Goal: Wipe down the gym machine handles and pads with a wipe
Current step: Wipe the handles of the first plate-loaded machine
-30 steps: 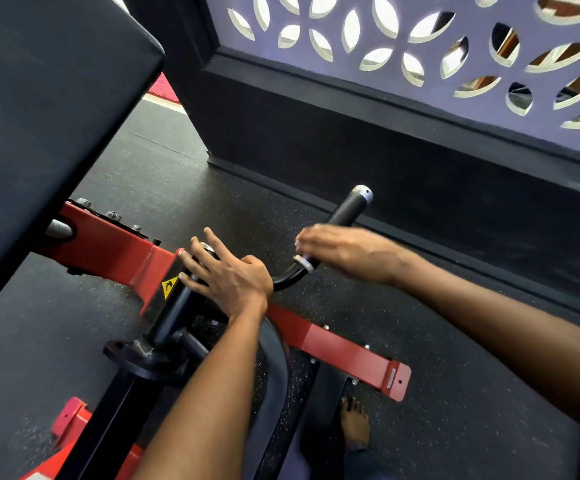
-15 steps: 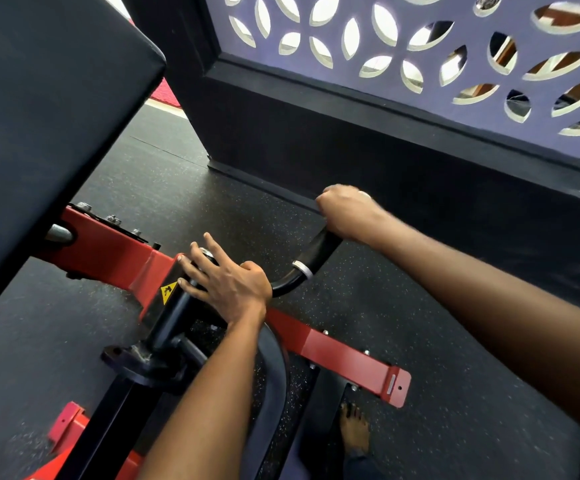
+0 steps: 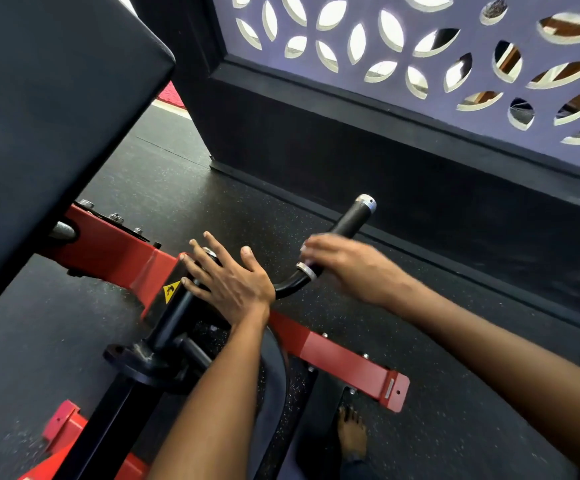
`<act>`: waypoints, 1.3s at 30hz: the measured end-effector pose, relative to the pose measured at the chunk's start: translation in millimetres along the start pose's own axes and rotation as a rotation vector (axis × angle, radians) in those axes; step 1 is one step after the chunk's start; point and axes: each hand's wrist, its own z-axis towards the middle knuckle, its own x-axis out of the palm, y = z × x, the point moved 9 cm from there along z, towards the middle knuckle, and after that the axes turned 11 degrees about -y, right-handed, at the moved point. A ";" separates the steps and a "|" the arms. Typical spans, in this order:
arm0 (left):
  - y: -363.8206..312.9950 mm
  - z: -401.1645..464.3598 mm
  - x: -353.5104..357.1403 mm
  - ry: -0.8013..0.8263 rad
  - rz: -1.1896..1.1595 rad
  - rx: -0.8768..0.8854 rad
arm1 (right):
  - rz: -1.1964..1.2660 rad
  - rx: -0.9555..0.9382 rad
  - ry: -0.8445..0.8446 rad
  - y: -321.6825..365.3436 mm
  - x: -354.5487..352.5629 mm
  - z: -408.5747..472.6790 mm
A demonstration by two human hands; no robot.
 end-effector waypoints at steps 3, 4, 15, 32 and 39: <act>-0.1 -0.2 -0.3 -0.005 0.003 0.006 | -0.018 0.473 -0.322 -68.5 -32.3 -10.0; -0.2 -0.3 -0.2 -0.007 0.001 0.007 | -0.023 0.489 -0.358 -66.6 -31.4 -13.7; 0.9 -0.7 0.4 -0.006 0.010 0.003 | -0.028 0.342 -0.358 -66.8 -21.7 -23.8; 2.6 0.4 3.2 -0.019 -0.003 0.011 | 1.416 1.708 -0.733 -62.5 59.5 -90.4; 2.4 0.5 2.2 -0.025 -0.011 0.015 | 1.662 1.739 -0.343 -74.4 63.0 -57.3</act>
